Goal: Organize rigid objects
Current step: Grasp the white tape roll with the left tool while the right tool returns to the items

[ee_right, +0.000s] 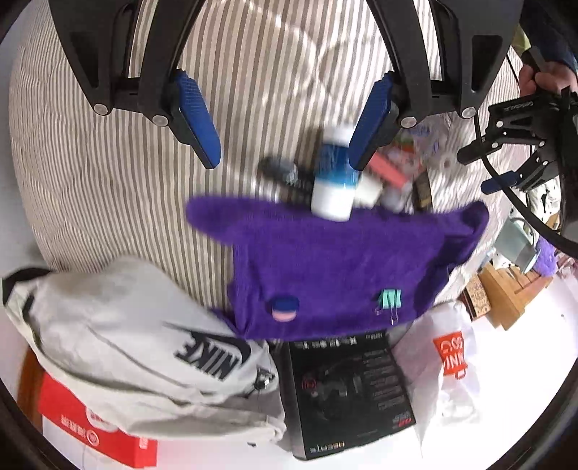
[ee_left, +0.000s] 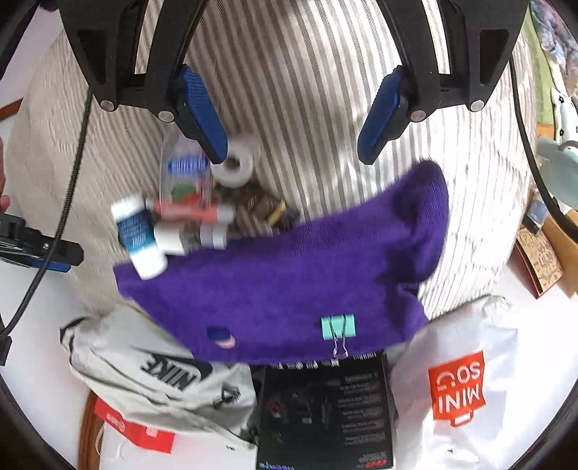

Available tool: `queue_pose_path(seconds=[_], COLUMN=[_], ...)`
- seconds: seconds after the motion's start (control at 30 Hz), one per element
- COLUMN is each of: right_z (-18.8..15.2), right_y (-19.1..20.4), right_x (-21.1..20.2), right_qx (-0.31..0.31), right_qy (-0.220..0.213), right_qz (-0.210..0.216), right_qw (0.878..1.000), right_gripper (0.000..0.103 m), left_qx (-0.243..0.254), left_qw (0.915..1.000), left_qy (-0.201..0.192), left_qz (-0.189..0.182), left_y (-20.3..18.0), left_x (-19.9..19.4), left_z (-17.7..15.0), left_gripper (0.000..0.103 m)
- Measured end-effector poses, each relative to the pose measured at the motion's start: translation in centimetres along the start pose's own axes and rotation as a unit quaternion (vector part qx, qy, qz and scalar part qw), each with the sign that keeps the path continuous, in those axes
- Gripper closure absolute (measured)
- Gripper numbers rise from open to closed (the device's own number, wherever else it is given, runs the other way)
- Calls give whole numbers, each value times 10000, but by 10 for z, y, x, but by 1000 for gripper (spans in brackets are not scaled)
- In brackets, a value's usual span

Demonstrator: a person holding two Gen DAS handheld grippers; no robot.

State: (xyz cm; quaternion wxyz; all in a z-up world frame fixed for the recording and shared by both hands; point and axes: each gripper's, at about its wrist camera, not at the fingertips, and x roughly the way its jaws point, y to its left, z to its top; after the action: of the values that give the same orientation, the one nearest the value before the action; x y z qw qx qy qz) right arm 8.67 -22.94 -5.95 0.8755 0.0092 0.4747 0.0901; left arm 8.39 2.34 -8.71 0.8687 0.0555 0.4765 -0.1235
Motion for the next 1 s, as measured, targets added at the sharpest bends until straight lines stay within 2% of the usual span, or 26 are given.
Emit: queue_pose_path(seconds=[0.13, 0.43, 0.47, 0.5, 0.53, 0.63, 0.7, 1.0], right_z=[-19, -37, -38, -38, -37, -36, -33, 1], right_y=[-2, -18, -20, -21, -22, -19, -15, 12], right_x=[0, 7, 8, 9, 11, 14, 14, 37], right_qx=[-24, 179, 220, 251, 283, 280, 257, 236], right_qy=[110, 246, 261, 267, 278, 288, 252, 197], right_qz=[-70, -111, -82, -63, -45, 4, 37, 417], right_qw=[9999, 9995, 9994, 9993, 9992, 9992, 9993, 9987], right_gripper=[30, 30, 30, 30, 30, 30, 30, 30], left_qx=[77, 320, 297, 282, 259, 436, 434, 354], left_qw=[10000, 9995, 9995, 9995, 9993, 9989, 9988, 9991], left_qy=[30, -41, -53, -46, -12, -29, -47, 45], left_qz=[10, 52, -42, -151, -260, -152, -217, -242], left_y=[-6, -27, -29, -30, -31, -38, -39, -29], left_x=[8, 26, 27, 28, 29, 30, 30, 27], left_z=[-10, -7, -6, -6, -5, -5, -4, -5], left_gripper=[30, 33, 38, 48, 54, 62, 75, 75])
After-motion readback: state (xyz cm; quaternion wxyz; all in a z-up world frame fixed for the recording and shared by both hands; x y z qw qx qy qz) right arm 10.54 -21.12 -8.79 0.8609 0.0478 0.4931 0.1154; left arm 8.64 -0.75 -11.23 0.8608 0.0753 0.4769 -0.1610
